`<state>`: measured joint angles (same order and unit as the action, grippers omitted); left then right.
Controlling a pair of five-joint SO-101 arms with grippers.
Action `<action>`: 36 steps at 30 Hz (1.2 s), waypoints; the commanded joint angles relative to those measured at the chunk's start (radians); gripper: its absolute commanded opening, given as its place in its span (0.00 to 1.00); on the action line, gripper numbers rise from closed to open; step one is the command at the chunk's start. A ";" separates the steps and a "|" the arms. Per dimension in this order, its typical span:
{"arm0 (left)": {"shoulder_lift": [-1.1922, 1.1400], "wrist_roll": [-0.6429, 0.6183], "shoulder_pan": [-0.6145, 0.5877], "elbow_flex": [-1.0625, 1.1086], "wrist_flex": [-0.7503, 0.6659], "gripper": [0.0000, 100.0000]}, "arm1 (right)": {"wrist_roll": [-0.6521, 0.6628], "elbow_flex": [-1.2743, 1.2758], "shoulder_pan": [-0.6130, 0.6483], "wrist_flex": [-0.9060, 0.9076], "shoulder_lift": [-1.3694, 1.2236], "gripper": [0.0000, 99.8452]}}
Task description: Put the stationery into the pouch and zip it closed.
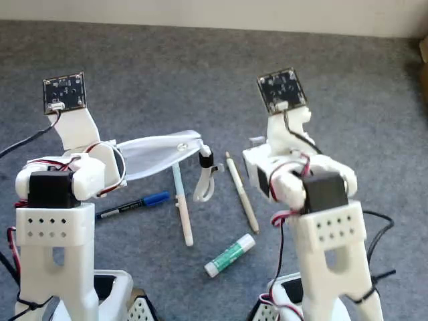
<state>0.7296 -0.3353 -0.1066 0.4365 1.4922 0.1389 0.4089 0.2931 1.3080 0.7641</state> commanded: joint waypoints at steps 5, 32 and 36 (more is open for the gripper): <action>-0.019 -0.012 -0.013 0.005 -0.009 0.01 | 0.003 0.186 0.018 -0.205 0.217 0.00; -0.025 -0.012 -0.013 0.008 -0.009 0.01 | 0.002 0.432 0.116 -0.575 0.521 0.00; -0.025 -0.012 -0.013 0.008 -0.009 0.01 | 0.002 0.432 0.174 -0.656 0.521 0.00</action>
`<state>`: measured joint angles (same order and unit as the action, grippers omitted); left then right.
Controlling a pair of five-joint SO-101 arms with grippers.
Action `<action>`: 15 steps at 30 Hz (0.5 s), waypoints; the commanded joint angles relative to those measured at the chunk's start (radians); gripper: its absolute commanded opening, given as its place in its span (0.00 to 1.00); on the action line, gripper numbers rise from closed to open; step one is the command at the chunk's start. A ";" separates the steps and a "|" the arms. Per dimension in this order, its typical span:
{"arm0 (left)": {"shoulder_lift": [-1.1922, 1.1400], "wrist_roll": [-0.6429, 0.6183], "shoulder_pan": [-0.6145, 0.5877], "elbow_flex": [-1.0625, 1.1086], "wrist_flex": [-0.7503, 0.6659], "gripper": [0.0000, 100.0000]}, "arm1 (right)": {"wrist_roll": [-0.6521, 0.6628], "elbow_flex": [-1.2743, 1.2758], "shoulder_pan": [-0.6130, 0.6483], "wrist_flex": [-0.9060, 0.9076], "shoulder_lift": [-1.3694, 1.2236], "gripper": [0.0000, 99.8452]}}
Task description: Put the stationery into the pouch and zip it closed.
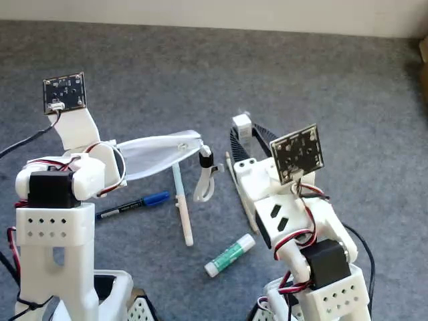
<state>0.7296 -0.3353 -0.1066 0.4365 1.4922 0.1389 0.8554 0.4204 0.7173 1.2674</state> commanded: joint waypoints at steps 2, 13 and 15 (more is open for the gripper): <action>-0.025 -0.012 -0.013 0.008 -0.011 0.01 | 0.002 -0.015 0.084 -0.091 0.019 0.00; -0.025 -0.012 -0.013 0.010 -0.011 0.01 | 0.002 -0.012 0.305 -0.254 0.013 0.00; -0.025 -0.012 -0.013 0.010 -0.011 0.01 | 0.002 -0.008 0.337 -0.305 0.013 0.00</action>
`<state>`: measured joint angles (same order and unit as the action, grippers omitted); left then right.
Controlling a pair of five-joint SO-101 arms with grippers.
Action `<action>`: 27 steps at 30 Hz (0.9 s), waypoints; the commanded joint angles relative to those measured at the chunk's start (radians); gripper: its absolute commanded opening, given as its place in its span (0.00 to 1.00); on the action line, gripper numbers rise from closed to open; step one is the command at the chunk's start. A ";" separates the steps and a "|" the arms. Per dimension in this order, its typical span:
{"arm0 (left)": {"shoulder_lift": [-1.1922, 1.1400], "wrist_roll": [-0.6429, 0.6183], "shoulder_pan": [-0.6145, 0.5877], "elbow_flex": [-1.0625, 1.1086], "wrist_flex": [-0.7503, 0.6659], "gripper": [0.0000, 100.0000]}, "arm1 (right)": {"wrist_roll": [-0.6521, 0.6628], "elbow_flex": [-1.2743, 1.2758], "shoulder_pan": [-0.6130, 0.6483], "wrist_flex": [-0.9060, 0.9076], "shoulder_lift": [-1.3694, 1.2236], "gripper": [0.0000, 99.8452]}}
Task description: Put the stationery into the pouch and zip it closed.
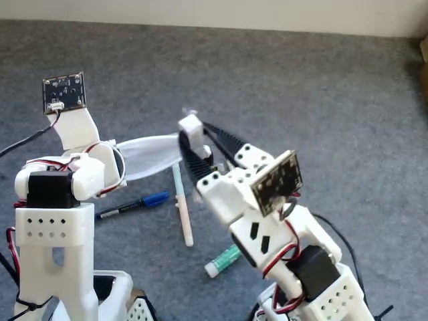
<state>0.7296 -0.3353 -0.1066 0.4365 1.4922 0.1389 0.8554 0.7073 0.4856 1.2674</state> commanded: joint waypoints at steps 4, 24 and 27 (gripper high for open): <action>-0.022 -0.012 -0.013 0.010 -0.011 0.01 | 0.002 0.019 0.084 -0.196 0.012 0.00; -0.019 -0.011 -0.013 0.010 -0.011 0.01 | 0.009 0.358 0.177 -0.679 0.001 0.00; -0.019 -0.011 -0.013 0.010 -0.011 0.01 | 0.009 0.355 0.176 -0.679 -0.065 0.00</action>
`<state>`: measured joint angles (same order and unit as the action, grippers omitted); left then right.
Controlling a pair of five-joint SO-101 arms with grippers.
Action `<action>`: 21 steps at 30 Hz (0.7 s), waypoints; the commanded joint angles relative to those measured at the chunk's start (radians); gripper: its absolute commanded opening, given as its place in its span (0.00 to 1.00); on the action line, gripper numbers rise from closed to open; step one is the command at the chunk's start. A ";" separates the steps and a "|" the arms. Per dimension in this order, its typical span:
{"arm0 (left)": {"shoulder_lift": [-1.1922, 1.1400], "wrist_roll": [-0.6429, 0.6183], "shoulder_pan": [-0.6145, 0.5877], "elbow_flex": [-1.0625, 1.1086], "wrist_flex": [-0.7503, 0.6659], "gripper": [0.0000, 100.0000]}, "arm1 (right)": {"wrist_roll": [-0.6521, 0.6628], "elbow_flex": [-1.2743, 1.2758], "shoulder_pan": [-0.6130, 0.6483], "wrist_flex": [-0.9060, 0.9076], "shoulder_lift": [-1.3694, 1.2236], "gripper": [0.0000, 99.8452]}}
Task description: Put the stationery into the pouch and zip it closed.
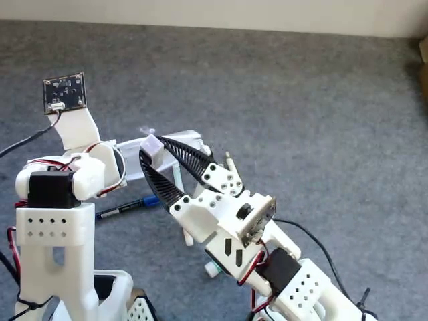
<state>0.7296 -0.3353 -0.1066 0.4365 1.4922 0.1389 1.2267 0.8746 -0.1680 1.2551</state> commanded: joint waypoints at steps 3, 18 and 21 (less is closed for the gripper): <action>-0.019 -0.011 -0.013 0.010 -0.011 0.01 | 0.009 -0.024 0.007 -0.041 -0.140 0.00; -0.019 -0.011 -0.013 0.010 -0.011 0.01 | 0.009 -0.025 -0.041 -0.240 -0.291 0.00; -0.021 -0.011 -0.013 0.010 -0.011 0.01 | 0.009 -0.025 -0.056 -0.237 -0.294 0.01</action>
<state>0.7296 -0.3353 -0.1066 0.4365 1.4922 0.1389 1.2267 0.8439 -0.3859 0.9620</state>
